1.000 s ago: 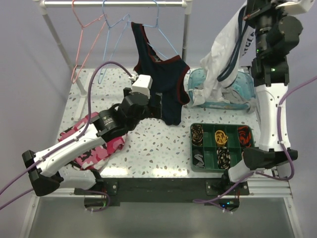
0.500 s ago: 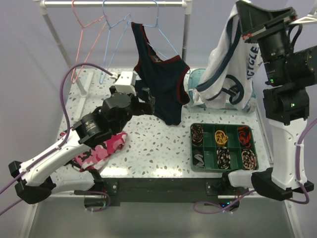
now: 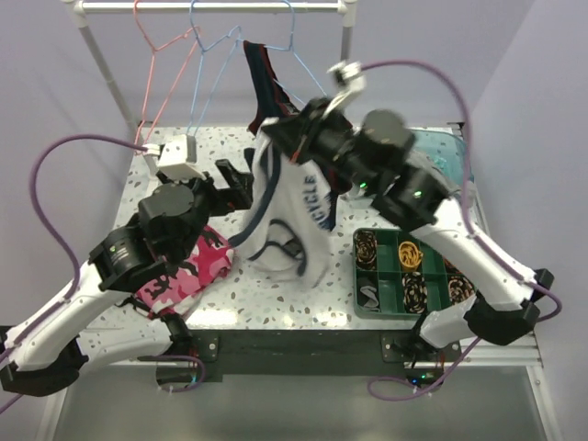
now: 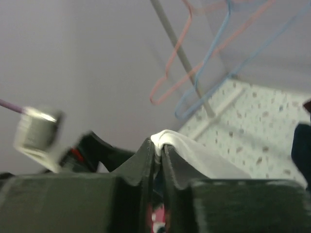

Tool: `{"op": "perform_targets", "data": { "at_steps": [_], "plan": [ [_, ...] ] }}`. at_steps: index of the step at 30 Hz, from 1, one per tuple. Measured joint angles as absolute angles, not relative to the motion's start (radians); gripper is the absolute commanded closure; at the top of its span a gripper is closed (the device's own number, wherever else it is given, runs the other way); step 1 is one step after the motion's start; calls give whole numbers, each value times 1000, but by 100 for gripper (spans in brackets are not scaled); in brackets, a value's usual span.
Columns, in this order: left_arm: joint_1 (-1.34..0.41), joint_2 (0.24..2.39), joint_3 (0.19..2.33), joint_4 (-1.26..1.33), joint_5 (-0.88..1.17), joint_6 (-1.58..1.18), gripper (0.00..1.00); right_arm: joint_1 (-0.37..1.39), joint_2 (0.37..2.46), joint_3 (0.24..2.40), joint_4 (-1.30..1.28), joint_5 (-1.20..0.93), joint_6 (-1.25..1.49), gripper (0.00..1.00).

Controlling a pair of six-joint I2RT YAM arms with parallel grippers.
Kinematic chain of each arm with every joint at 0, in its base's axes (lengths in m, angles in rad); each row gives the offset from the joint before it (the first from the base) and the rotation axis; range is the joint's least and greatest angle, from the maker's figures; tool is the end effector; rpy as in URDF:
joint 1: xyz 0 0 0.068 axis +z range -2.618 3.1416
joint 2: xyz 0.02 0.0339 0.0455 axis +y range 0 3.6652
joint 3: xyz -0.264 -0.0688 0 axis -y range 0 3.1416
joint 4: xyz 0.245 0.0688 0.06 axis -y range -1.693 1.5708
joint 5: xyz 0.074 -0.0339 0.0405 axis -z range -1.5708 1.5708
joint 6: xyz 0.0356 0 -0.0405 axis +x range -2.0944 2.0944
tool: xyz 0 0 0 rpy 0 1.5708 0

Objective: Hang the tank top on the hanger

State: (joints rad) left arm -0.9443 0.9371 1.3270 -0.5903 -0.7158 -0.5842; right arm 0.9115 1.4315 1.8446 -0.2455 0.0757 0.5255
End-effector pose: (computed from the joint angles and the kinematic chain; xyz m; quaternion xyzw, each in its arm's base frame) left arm 0.1164 -0.1210 0.4548 -0.0882 0.7532 -0.2144 0.6156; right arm 0.1808 0.2288 0.5465 -0.0953 0.6385 0.4840 0.5907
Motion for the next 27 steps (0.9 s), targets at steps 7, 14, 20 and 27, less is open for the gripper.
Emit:
{"op": "perform_targets", "data": {
  "at_steps": [7, 14, 20, 27],
  "plan": [
    [-944, 838, 1237, -670, -709, -612, 10, 983, 1526, 1430, -252, 117, 518, 28],
    [-944, 875, 988, -810, -672, -860, 21, 984, 1419, 1095, -300, 157, 539, 35],
    [-944, 886, 763, -909, -593, -1070, 25, 1018, 1275, 795, -245, 136, 628, 40],
    [-944, 897, 747, -953, -565, -1105, 29, 1069, 1378, 682, -92, 87, 718, 42]
  ]
}}
